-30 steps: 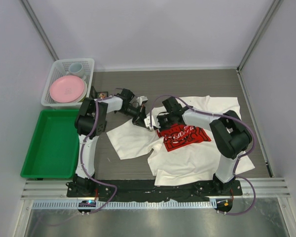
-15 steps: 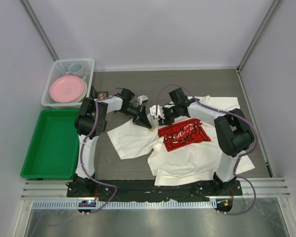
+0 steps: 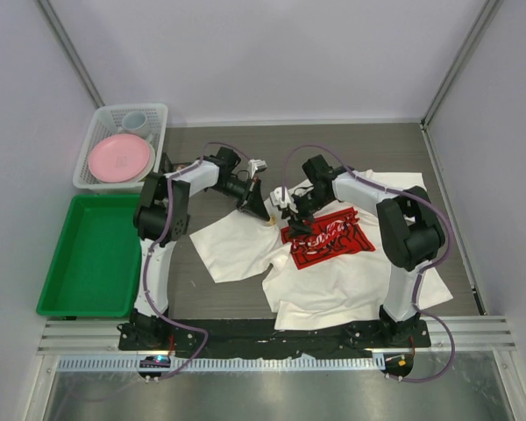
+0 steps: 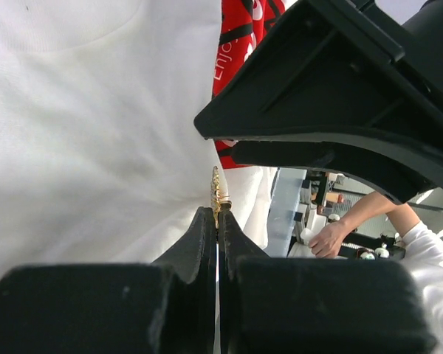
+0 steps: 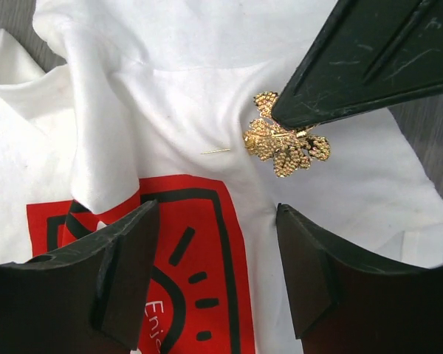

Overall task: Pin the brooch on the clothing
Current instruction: Close the brooch onto the flattened clothing.

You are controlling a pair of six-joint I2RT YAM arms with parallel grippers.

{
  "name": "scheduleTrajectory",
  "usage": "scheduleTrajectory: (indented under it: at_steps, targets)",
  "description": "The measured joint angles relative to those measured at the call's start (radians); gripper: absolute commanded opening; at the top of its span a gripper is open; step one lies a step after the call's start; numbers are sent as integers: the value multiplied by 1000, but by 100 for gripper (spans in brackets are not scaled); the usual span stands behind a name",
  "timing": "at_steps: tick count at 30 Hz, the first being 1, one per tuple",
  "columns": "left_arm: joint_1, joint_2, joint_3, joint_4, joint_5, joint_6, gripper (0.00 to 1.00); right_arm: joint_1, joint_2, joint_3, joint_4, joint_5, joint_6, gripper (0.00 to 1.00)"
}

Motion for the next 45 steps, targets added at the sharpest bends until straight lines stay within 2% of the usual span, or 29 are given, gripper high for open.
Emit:
scheduleTrajectory:
  at_steps: [12, 38, 45]
  targets:
    - [-5, 26, 17, -88, 0, 89, 0, -2, 39, 0, 29, -34, 66, 70]
    - [-16, 47, 17, -81, 16, 72, 0, 15, 39, -75, 212, -81, 187, 72]
    - [-16, 47, 17, -80, 22, 62, 0, 15, 39, -85, 239, -89, 223, 63]
